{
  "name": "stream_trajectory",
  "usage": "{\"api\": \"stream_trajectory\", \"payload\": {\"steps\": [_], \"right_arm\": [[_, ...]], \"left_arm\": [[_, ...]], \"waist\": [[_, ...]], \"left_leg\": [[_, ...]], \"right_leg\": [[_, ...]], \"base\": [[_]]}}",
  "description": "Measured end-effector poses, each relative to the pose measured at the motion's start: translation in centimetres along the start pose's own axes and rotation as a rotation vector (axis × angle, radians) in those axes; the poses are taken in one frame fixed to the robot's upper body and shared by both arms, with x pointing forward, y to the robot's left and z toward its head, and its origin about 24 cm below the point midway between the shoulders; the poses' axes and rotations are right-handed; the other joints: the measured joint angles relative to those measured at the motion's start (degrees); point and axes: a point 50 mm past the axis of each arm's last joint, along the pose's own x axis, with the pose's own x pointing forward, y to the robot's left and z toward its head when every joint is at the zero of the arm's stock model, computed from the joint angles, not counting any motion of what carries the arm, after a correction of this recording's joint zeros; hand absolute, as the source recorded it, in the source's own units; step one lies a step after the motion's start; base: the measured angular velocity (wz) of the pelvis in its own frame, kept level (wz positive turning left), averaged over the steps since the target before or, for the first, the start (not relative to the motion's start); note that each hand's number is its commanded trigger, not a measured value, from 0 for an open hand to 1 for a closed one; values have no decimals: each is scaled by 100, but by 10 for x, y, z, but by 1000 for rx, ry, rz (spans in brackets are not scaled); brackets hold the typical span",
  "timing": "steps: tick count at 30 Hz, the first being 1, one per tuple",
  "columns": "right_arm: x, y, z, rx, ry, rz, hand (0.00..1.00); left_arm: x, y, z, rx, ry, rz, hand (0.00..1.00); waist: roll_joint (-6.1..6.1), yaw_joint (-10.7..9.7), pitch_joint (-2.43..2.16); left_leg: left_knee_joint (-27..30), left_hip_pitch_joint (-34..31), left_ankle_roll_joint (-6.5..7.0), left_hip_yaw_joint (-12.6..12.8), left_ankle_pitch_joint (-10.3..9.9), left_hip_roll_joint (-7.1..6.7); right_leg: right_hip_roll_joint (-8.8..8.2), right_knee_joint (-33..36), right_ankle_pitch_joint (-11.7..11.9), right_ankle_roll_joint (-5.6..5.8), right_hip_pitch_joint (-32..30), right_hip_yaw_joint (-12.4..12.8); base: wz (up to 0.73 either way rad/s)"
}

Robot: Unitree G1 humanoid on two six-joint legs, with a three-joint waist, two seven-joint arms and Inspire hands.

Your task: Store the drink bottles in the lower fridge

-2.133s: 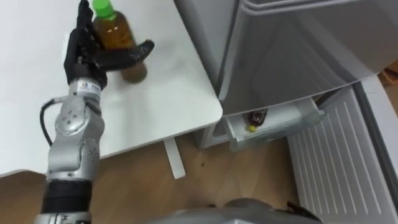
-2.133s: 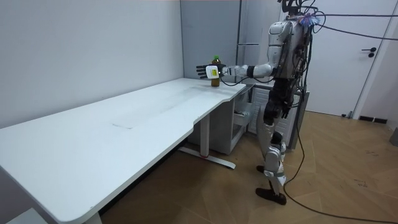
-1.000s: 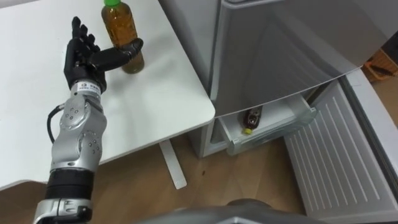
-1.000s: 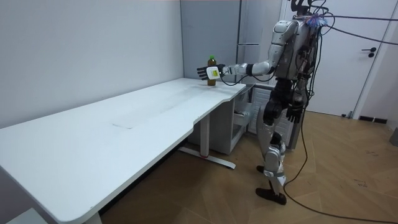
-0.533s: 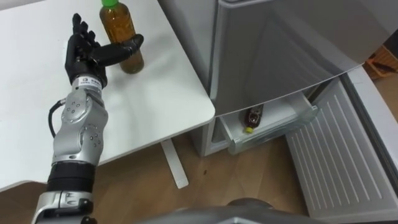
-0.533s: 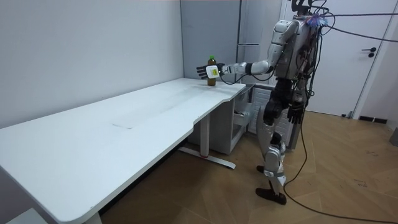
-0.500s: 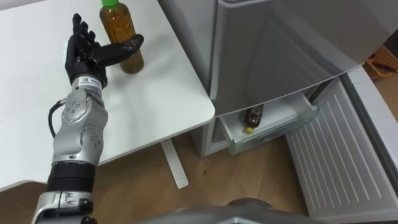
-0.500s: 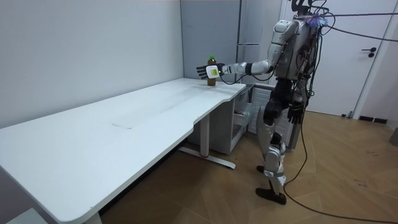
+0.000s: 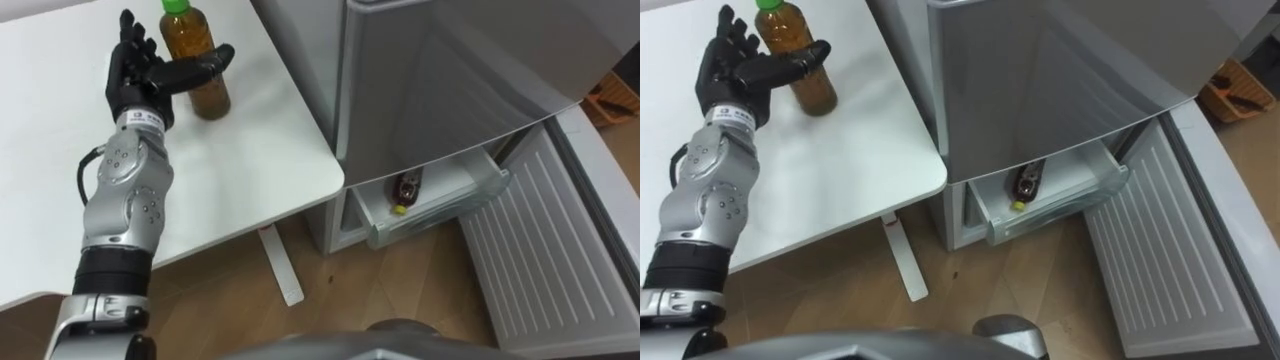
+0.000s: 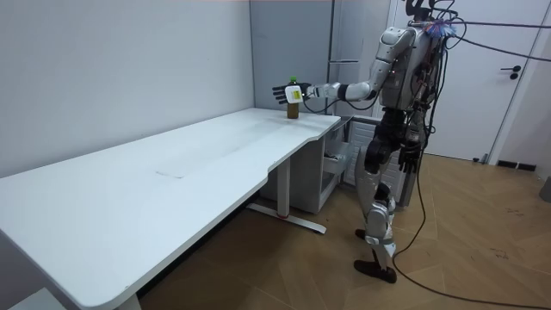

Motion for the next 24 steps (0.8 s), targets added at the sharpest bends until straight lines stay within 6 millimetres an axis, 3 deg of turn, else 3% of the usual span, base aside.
{"api": "stream_trajectory", "payload": {"steps": [9, 17, 24], "right_arm": [[0, -1, 1, 2, -2, 0, 0], [-1, -5, 2, -4, -7, -14, 0], [-1, -7, -1, 29, 1, -30, 0]], "left_arm": [[10, 13, -11, 16, 74, 51, 0], [19, 25, 0, 85, 61, 86, 0], [20, 32, 5, 82, 46, 119, 0]], "waist": [[67, -50, -2], [111, -57, -33], [98, -167, -24]], "left_leg": [[-24, 30, 0, 82, -2, 0], [-22, -18, 0, 118, -1, -6], [2, -1, 0, 141, -1, -10]], "right_leg": [[37, 46, -13, 6, -67, 118], [38, 157, -10, 4, -158, 147], [40, 188, -26, 10, -172, 179]], "base": [[-5], [-1], [-1]]}}
